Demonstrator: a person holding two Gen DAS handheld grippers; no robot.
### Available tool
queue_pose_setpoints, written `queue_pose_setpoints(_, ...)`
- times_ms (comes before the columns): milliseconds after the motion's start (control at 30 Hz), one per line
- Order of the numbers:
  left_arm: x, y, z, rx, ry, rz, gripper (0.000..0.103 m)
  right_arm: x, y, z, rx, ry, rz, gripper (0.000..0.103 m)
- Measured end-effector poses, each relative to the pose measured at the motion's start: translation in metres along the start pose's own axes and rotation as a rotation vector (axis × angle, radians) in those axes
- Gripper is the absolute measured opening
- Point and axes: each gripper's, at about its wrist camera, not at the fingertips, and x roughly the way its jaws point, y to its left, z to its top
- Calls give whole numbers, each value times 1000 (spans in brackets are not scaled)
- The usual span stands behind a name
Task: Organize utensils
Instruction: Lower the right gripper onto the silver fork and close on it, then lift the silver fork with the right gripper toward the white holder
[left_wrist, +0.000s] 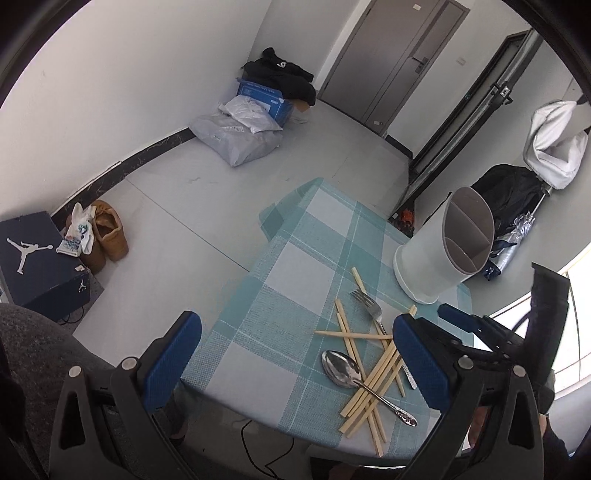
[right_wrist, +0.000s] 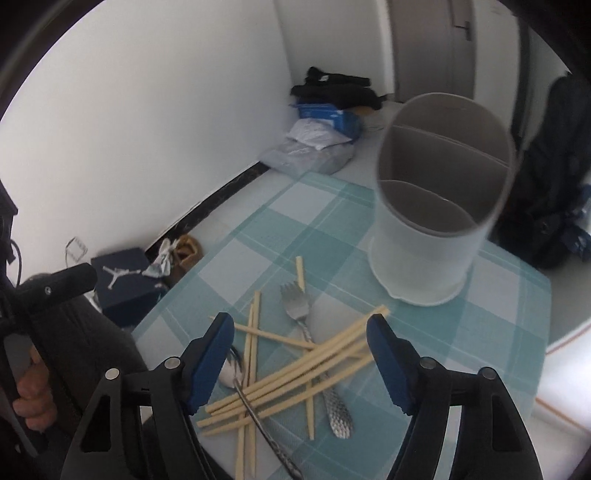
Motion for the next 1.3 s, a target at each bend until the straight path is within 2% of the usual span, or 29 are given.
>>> queue_pose_setpoints(133,5,8,4,-35,22,8,102,48,2,14,-84,115,1,56)
queue_pose_setpoints(300,11,15,9,-66,42,11,102,82,1,14,-133,212,-9,54)
queue_pose_setpoints(433,17,17,10,-93,68,-2,102,95,-2,14,-127,244,-15,45)
queue_pose_setpoints(700,17,14,10,-83,80,-9,102,99,-1,16,-136,240,-12,39)
queue_pose_setpoints(733,18,14,10,-85,83,-8,102,99,-1,16,-138,238,-18,32)
queue_pose_setpoints(833,18,15,10,-91,86,-4,102,97,-1,16,-130,234,-17,23)
queue_pose_setpoints(1167,19,9,8,-68,78,9,102,82,-18,17,-36,175,-13,23)
queue_pose_setpoints(1300,19,4,5,-40,77,20,102,68,-15,18,-34,120,-15,23)
